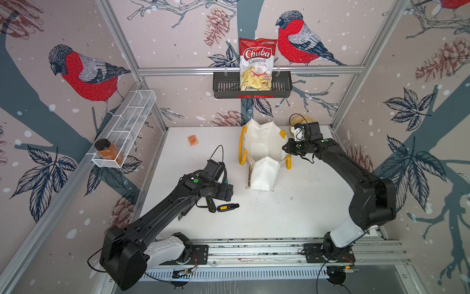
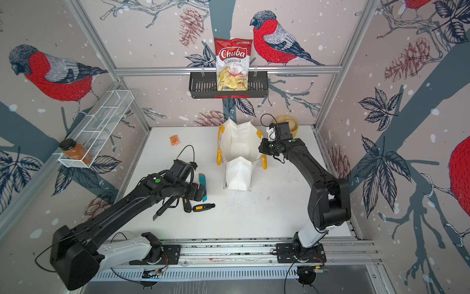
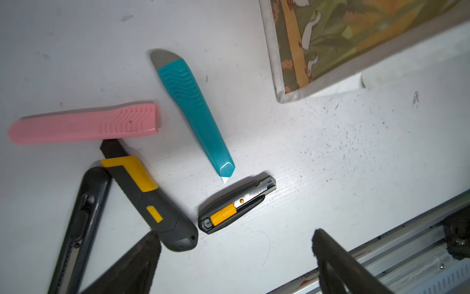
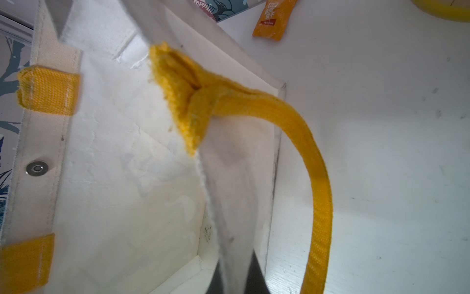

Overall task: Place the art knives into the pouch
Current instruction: Pick up the utility knife at the center of the board.

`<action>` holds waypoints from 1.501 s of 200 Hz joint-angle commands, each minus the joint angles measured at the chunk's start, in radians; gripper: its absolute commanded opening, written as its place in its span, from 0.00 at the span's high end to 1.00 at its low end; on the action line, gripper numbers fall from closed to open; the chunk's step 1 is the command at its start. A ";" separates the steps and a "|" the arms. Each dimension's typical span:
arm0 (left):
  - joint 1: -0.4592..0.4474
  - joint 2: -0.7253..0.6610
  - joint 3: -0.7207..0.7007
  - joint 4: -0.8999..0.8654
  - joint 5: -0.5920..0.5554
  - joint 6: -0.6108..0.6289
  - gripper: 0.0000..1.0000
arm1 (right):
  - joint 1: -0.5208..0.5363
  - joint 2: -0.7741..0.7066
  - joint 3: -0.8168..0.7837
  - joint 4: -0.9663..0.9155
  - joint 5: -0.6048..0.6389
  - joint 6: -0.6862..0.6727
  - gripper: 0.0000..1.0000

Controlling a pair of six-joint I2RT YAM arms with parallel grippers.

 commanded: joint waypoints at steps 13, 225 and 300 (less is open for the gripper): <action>-0.036 0.063 -0.031 0.068 0.032 -0.070 0.10 | -0.020 -0.005 0.017 0.019 -0.007 -0.018 1.00; -0.124 0.285 -0.199 0.244 -0.021 -0.221 0.26 | -0.034 -0.021 -0.007 0.018 -0.032 -0.035 1.00; -0.219 0.256 -0.262 0.252 0.011 -0.312 0.38 | -0.034 -0.017 -0.009 0.026 -0.041 -0.030 1.00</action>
